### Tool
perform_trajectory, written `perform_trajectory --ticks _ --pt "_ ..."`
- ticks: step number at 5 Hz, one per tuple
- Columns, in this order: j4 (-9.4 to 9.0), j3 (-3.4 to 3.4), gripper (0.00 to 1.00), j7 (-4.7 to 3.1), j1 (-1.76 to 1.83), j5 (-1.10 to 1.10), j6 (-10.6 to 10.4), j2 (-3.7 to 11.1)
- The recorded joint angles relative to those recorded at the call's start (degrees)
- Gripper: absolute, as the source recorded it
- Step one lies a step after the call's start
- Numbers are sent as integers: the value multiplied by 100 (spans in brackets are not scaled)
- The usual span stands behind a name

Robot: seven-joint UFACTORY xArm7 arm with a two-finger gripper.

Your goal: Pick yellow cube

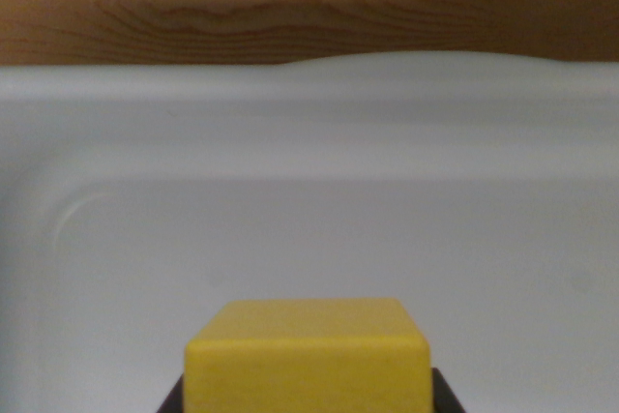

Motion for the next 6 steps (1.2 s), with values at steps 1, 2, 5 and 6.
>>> perform_trajectory --ticks 1,2,5,6 --pt "0 0 100 0 0 0 0 0" --pt "102 0 100 5 0 -2 162 -60" --pt "185 0 100 10 -1 -3 293 -109" --pt "244 -1 100 13 -1 -4 386 -143"
